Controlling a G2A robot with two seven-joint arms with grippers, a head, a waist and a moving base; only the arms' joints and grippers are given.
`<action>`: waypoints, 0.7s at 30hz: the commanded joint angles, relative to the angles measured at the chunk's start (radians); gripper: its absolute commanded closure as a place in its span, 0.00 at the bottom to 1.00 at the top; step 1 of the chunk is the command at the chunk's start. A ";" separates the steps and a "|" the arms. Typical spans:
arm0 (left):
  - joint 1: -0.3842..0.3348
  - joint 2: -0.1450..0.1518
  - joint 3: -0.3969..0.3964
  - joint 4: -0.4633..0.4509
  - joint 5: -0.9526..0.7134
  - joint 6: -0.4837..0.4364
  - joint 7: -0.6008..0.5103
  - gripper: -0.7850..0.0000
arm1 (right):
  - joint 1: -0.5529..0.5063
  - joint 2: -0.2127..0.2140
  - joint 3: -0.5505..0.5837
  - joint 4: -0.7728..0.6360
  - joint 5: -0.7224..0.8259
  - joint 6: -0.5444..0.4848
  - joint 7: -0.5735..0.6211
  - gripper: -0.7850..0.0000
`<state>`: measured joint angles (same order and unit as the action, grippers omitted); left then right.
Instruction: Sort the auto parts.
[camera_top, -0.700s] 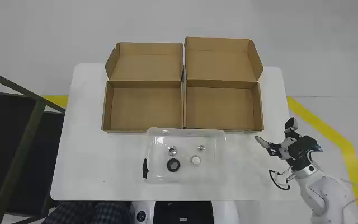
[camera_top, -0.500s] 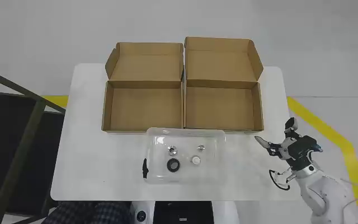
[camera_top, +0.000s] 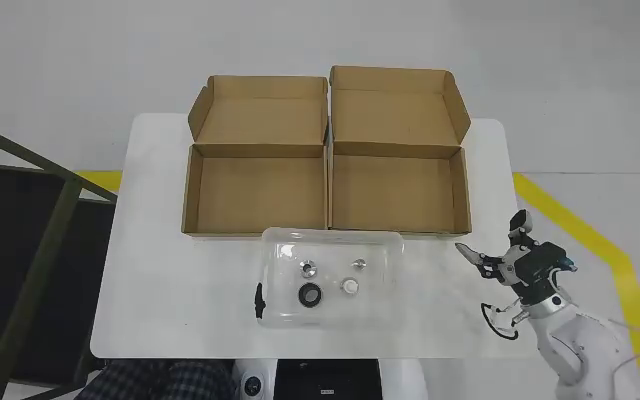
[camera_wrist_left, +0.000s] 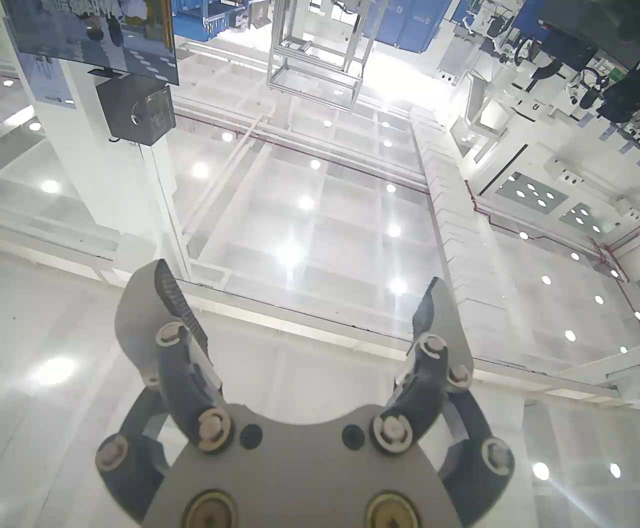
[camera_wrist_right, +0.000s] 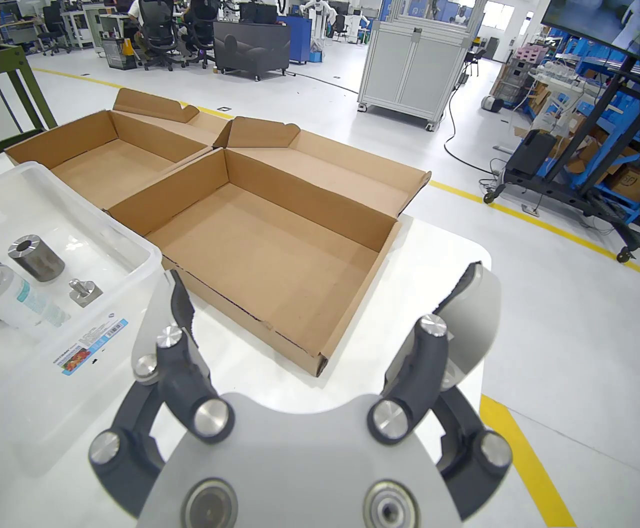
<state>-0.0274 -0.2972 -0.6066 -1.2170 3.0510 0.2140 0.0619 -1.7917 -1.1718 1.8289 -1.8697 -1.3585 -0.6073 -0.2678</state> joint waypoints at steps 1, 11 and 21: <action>0.000 0.000 0.000 0.000 0.000 0.000 0.000 0.00 | 0.004 0.001 -0.006 -0.014 -0.020 -0.007 0.017 0.00; 0.000 0.000 0.000 0.000 0.000 0.000 0.000 0.00 | 0.030 0.016 -0.068 -0.119 -0.068 -0.157 0.106 0.00; 0.000 0.000 0.000 0.000 0.000 0.000 0.000 0.00 | 0.040 0.028 -0.185 -0.249 -0.088 -0.292 0.267 0.00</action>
<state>-0.0274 -0.2971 -0.6066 -1.2170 3.0510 0.2140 0.0619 -1.7553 -1.1450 1.6578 -2.1121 -1.4433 -0.8899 -0.0180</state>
